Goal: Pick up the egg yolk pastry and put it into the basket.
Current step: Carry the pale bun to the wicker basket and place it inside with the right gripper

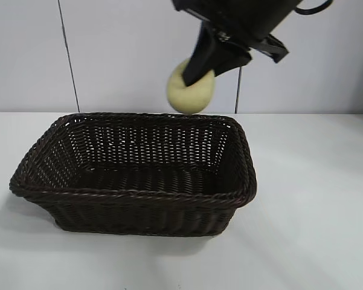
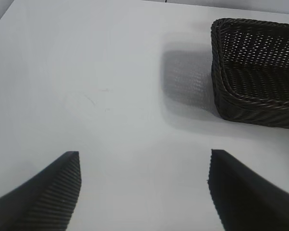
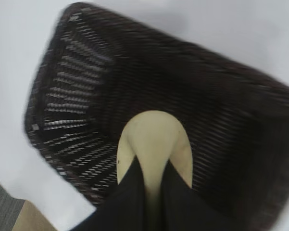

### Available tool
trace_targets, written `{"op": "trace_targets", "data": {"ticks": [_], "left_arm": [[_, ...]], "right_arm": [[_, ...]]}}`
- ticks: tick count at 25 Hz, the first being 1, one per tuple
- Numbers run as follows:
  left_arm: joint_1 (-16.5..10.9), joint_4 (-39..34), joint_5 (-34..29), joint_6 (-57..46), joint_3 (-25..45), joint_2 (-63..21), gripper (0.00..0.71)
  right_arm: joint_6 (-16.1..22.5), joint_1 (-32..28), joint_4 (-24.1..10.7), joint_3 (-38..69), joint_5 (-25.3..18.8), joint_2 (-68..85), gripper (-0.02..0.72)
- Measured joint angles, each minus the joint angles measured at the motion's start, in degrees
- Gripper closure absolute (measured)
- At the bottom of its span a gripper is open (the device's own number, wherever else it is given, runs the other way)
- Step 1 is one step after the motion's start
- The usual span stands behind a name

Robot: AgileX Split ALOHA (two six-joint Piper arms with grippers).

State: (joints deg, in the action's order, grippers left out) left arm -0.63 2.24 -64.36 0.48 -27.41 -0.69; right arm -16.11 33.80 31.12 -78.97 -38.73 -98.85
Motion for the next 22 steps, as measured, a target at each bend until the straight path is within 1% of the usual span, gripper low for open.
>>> {"op": "trace_targets", "data": {"ticks": [3,7,9,14,16,19,20,22], "left_arm": [[0.00,0.00,0.00,0.00,0.00,0.00,0.171],[0.00,0.00,0.00,0.00,0.00,0.00,0.171],[0.00,0.00,0.00,0.00,0.00,0.00,0.171],[0.00,0.00,0.00,0.00,0.00,0.00,0.171],[0.00,0.00,0.00,0.00,0.00,0.00,0.171],[0.00,0.00,0.00,0.00,0.00,0.00,0.171],[0.00,0.00,0.00,0.00,0.00,0.00,0.171],[0.00,0.00,0.00,0.00,0.00,0.00,0.171]], "right_arm": [[0.24,0.18,-0.89,0.00,1.21,-0.82,0.680],[0.50,0.20,-4.14,0.00,1.78,-3.95,0.680],[0.95,0.20,-4.95,0.00,2.10,-6.35,0.680],[1.07,0.20,-5.24,0.00,4.47,-13.97,0.680],[1.31,0.20,-5.36,0.00,4.87,-15.83,0.668],[1.52,0.20,-5.42,0.05,5.52,-16.29,0.596],[1.52,0.20,-5.42,0.05,5.62,-16.08,0.550],[1.97,0.20,-5.42,0.05,5.67,-15.57,0.420]]}}
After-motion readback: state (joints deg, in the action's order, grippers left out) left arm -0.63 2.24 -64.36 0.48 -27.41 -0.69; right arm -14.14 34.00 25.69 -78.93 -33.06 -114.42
